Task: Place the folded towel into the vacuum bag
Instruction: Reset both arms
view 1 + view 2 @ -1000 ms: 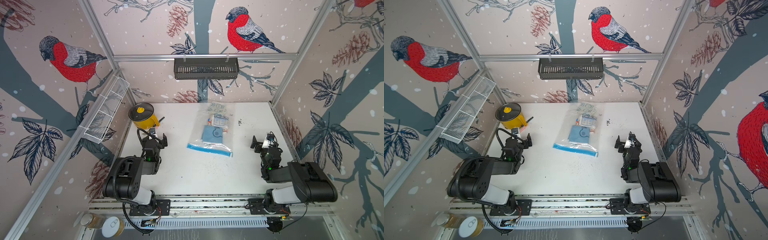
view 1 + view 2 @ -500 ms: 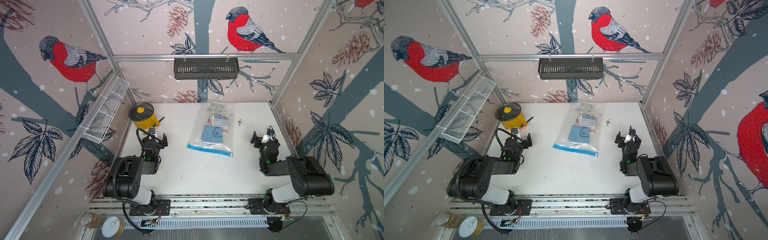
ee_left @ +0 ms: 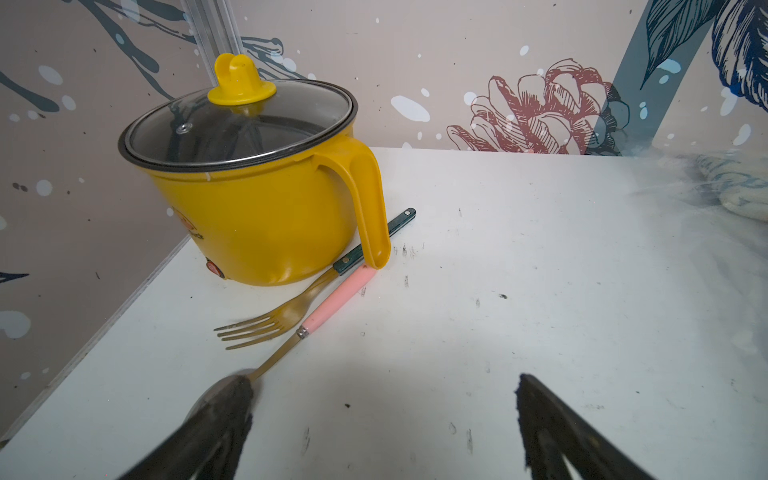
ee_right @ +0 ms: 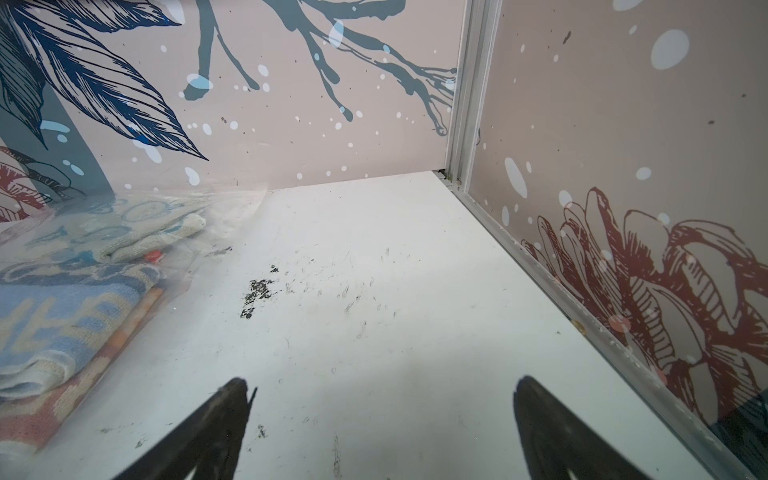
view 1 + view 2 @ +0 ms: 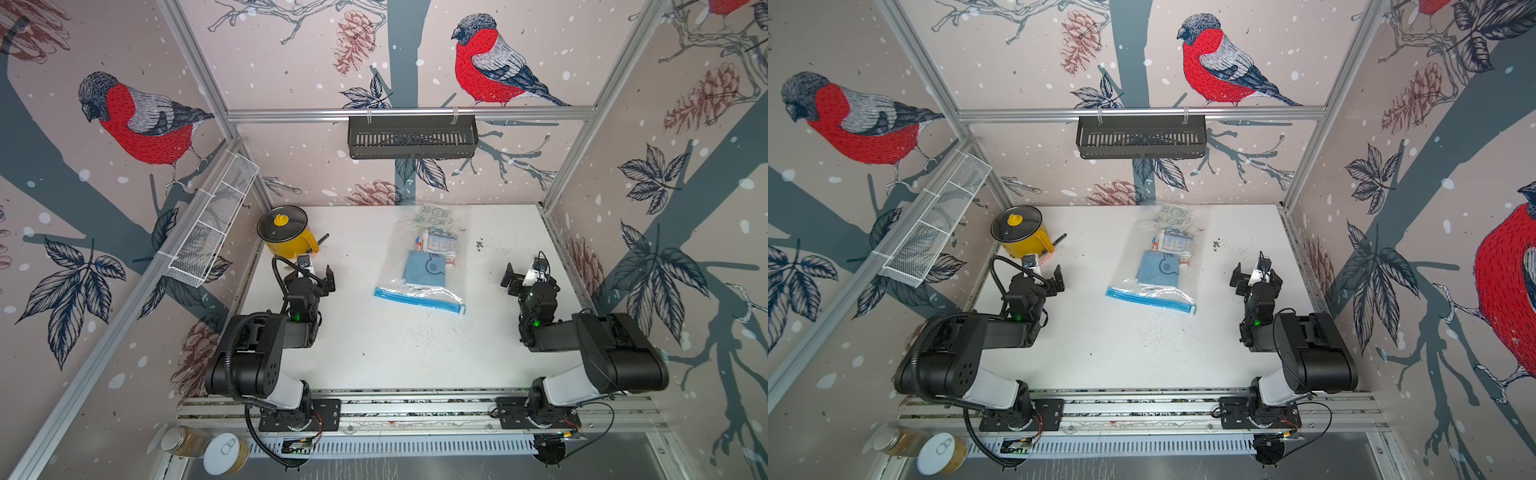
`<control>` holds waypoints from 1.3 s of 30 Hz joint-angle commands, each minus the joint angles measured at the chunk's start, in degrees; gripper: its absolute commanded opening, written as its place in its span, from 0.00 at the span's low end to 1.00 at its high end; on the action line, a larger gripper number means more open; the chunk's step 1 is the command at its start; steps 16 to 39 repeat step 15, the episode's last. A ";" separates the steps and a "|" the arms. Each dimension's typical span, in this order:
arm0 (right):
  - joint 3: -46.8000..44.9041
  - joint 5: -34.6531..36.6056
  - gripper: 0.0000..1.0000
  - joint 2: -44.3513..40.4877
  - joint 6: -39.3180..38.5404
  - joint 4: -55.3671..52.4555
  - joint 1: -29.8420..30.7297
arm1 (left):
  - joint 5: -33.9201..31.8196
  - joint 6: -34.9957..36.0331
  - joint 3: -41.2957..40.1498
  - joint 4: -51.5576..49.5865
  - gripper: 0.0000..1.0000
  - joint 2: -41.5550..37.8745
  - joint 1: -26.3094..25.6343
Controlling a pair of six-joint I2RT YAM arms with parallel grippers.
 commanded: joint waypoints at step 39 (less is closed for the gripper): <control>0.20 -1.28 0.99 -0.38 0.96 -0.30 -0.86 | 0.10 0.07 0.32 2.03 0.98 -0.04 0.13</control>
